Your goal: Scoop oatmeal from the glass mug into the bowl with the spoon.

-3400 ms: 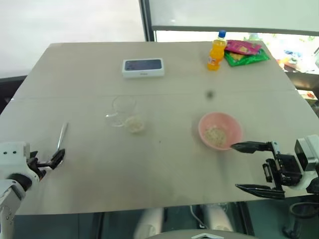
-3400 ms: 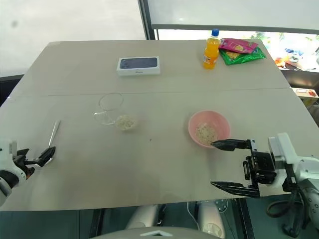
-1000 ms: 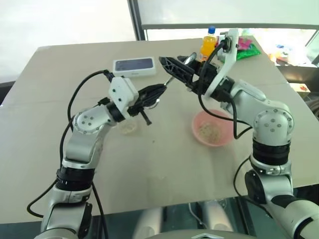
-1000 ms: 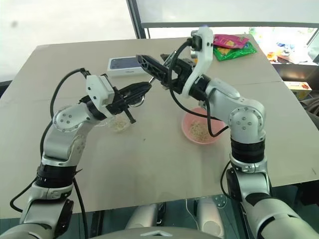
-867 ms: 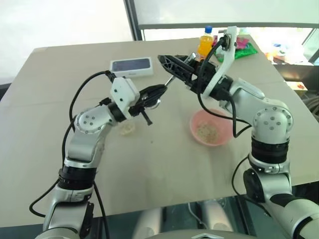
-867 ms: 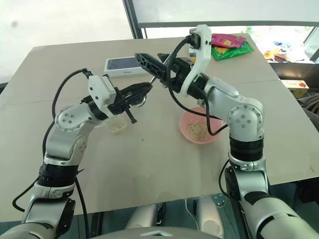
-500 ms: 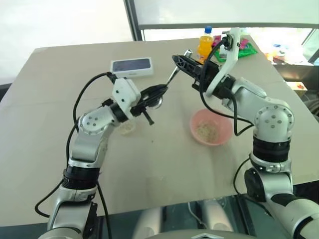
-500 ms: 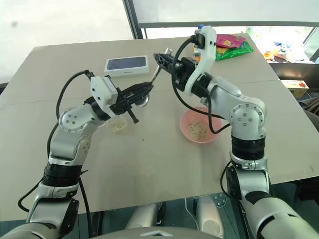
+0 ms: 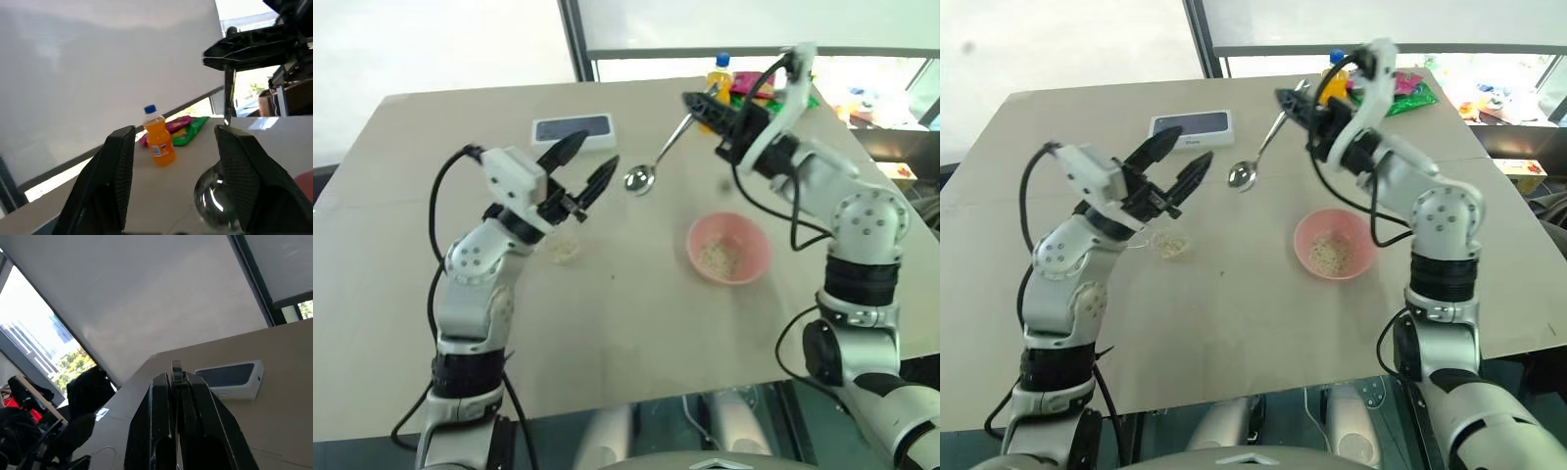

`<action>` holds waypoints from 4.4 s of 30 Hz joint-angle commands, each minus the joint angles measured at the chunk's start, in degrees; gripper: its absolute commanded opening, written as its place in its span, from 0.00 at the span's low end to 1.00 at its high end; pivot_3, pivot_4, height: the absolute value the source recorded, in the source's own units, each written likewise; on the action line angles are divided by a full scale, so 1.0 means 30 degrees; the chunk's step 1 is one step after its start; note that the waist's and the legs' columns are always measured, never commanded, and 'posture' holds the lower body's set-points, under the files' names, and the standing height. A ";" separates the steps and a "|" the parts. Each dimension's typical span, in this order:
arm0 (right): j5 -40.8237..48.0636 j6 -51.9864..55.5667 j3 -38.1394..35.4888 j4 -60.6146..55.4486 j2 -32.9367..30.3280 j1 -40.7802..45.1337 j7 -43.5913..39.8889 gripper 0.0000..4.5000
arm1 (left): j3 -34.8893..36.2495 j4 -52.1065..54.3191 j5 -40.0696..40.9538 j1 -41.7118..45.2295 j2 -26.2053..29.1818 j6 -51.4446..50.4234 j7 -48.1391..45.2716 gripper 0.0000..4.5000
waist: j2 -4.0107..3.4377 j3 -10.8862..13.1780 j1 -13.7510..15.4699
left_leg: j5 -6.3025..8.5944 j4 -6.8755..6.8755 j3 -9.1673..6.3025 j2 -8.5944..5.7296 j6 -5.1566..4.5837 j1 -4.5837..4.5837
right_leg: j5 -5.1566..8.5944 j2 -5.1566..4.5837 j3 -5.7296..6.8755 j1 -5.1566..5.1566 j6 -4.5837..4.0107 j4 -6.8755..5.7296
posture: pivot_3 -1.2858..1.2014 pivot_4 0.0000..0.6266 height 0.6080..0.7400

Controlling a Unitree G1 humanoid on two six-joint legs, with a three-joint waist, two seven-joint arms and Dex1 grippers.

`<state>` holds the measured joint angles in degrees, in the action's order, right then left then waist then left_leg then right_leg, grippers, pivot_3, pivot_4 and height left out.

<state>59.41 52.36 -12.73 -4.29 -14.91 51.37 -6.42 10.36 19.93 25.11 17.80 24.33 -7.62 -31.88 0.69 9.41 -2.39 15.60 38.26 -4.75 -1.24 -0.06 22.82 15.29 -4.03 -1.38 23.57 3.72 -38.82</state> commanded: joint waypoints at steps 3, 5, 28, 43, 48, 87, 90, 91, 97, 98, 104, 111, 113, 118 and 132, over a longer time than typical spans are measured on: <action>-0.1169 -0.1396 -0.1173 0.1783 -0.1452 0.0670 -0.1556 0.00 | 0.1766 0.3946 0.2146 -0.1381 -0.0374 -0.1919 0.2593 0.62 | 0.0001 0.0001 0.0022 | 0.0002 0.0003 0.0014 -0.0002 -0.0004 0.0005 | 0.0000 -0.0002 -0.0008 -0.0001 0.0000 0.0000 | 0.52 0.24 1.00; -0.1708 -0.1717 -0.1232 0.2361 -0.1891 0.0611 -0.2107 0.00 | 0.2649 0.4824 0.2327 -0.2739 -0.0883 -0.2367 0.3976 0.62 | -0.0001 0.0001 -0.0043 | 0.0003 0.0004 0.0020 -0.0002 -0.0004 0.0003 | 0.0000 -0.0001 -0.0013 0.0000 0.0000 -0.0002 | 0.52 0.24 1.00; -0.4255 -0.2914 -0.2009 0.3928 -0.2691 0.0264 -0.3796 0.00 | 0.4349 -0.1321 -0.3255 -0.9368 -0.1955 0.3610 0.4582 0.62 | -0.0015 0.0007 0.0111 | 0.0017 -0.0001 0.0079 0.0009 -0.0025 -0.0022 | -0.0001 0.0001 -0.0067 0.0000 0.0000 0.0003 | 0.52 0.24 1.00; -0.4046 -0.2736 -0.2287 0.2006 -0.2164 -0.0744 -0.3160 0.00 | 0.3230 -0.3032 -0.3913 -0.7121 -0.1193 0.3711 0.4406 0.62 | -0.0018 0.0008 0.0079 | 0.0020 -0.0004 0.0069 0.0013 -0.0027 -0.0017 | -0.0001 -0.0005 -0.0065 0.0002 0.0001 0.0011 | 0.52 0.24 1.00; -0.4188 -0.2906 -0.2313 0.2158 -0.2288 -0.0896 -0.3260 0.00 | 0.3122 -0.3089 -0.3786 -0.6637 -0.1122 0.3567 0.4253 0.62 | -0.0021 0.0010 0.0084 | 0.0020 -0.0004 0.0063 0.0012 -0.0027 -0.0018 | -0.0001 -0.0004 -0.0060 0.0003 0.0000 0.0005 | 0.52 0.24 1.00; -0.3074 -0.1695 -0.1188 -0.0232 -0.0961 0.0727 -0.3380 0.00 | 0.0903 -0.7677 -0.4141 -0.1197 -0.0796 0.3766 0.3084 0.07 | -0.0023 0.0013 0.0042 | 0.0017 -0.0006 0.0054 -0.0007 -0.0022 -0.0012 | -0.0001 -0.0005 -0.0053 0.0007 0.0001 0.0019 | 0.52 0.24 1.00; -0.3163 -0.1841 -0.1136 -0.0197 -0.0886 0.0589 -0.3268 0.00 | 0.0772 -0.8124 -0.3642 -0.0762 -0.1033 0.4176 0.2555 0.07 | -0.0024 0.0013 0.0043 | 0.0016 -0.0009 0.0059 -0.0007 -0.0019 0.0000 | -0.0001 -0.0006 -0.0058 0.0020 0.0001 0.0029 | 0.52 0.24 1.00; -0.3214 -0.1901 -0.1120 -0.0213 -0.0883 0.0543 -0.3222 0.00 | 0.0717 -0.8255 -0.3614 -0.0595 -0.1069 0.4275 0.2443 0.03 | -0.0024 0.0013 0.0051 | 0.0015 -0.0009 0.0057 -0.0007 -0.0019 0.0004 | -0.0001 -0.0006 -0.0056 0.0022 0.0001 0.0027 | 0.52 0.24 1.00; -0.2466 -0.1489 -0.1181 -0.0813 -0.0708 0.1010 -0.2817 0.00 | -0.0018 -0.9895 -0.4283 0.1076 -0.1340 0.4396 0.2547 0.03 | -0.0024 0.0013 0.0079 | 0.0016 -0.0004 0.0044 -0.0010 -0.0022 0.0005 | -0.0001 -0.0006 -0.0045 0.0022 0.0001 0.0008 | 0.52 0.24 1.00; -0.2370 -0.1408 -0.1111 -0.0882 -0.0680 0.1102 -0.2811 0.00 | -0.0169 -1.0276 -0.4306 0.1409 -0.1466 0.4429 0.2496 0.03 | -0.0023 0.0013 0.0070 | 0.0016 -0.0003 0.0044 -0.0012 -0.0022 0.0006 | -0.0001 -0.0006 -0.0045 0.0022 0.0002 0.0007 | 0.52 0.24 1.00; -0.1343 -0.0489 -0.0714 -0.1080 -0.0388 0.2275 -0.2791 0.00 | -0.1138 -1.2756 -0.4660 0.3563 -0.2042 0.4648 0.1760 0.03 | -0.0024 0.0014 0.0009 | 0.0015 -0.0003 0.0047 -0.0020 -0.0019 0.0008 | -0.0001 -0.0008 -0.0047 0.0024 0.0002 0.0012 | 0.52 0.24 1.00; -0.2672 -0.0253 0.1388 -0.0815 -0.0790 0.2723 -0.4064 0.00 | -0.2228 -1.6088 -0.5323 0.6290 -0.2273 0.6300 0.0188 0.03 | -0.0022 0.0013 0.0010 | 0.0012 0.0003 0.0038 -0.0027 -0.0016 0.0012 | -0.0001 -0.0005 -0.0034 0.0025 0.0002 0.0010 | 0.52 0.24 1.00; -0.4211 -0.0749 0.2466 -0.0586 -0.1162 0.2270 -0.4102 0.00 | -0.2397 -1.6570 -0.5482 0.6635 -0.2251 0.7057 -0.0261 0.03 | -0.0022 0.0013 -0.0003 | -0.0011 0.0003 0.0041 -0.0031 0.0023 0.0021 | -0.0001 -0.0009 -0.0037 0.0027 0.0003 0.0021 | 0.52 0.24 1.00; -0.8131 -0.2762 0.5509 -0.0738 -0.2862 0.0922 -0.5875 0.00 | -0.2576 -1.7526 -0.5917 0.7282 -0.2024 0.8145 -0.0595 0.03 | -0.0018 0.0016 0.0007 | -0.0024 -0.0001 0.0042 -0.0035 0.0046 0.0029 | -0.0001 -0.0012 -0.0037 0.0034 0.0003 0.0026 | 0.52 0.24 1.00; -0.8613 -0.0173 0.6406 -0.2062 -0.0129 -0.1200 -0.5474 0.00 | -0.3261 -1.9855 -0.7036 0.9135 -0.1986 1.0319 -0.1002 0.03 | -0.0016 0.0017 0.0006 | -0.0033 0.0009 0.0007 -0.0038 0.0062 0.0041 | -0.0001 -0.0011 -0.0019 0.0048 0.0004 0.0008 | 0.52 0.24 1.00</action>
<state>32.74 51.05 7.79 -8.32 -15.42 47.85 -23.00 -0.19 -41.05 3.56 43.27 18.02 21.11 -35.29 0.64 9.46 -2.37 15.49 38.29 -4.74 -1.36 0.13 22.94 15.29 -4.06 -1.44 23.72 3.73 -38.80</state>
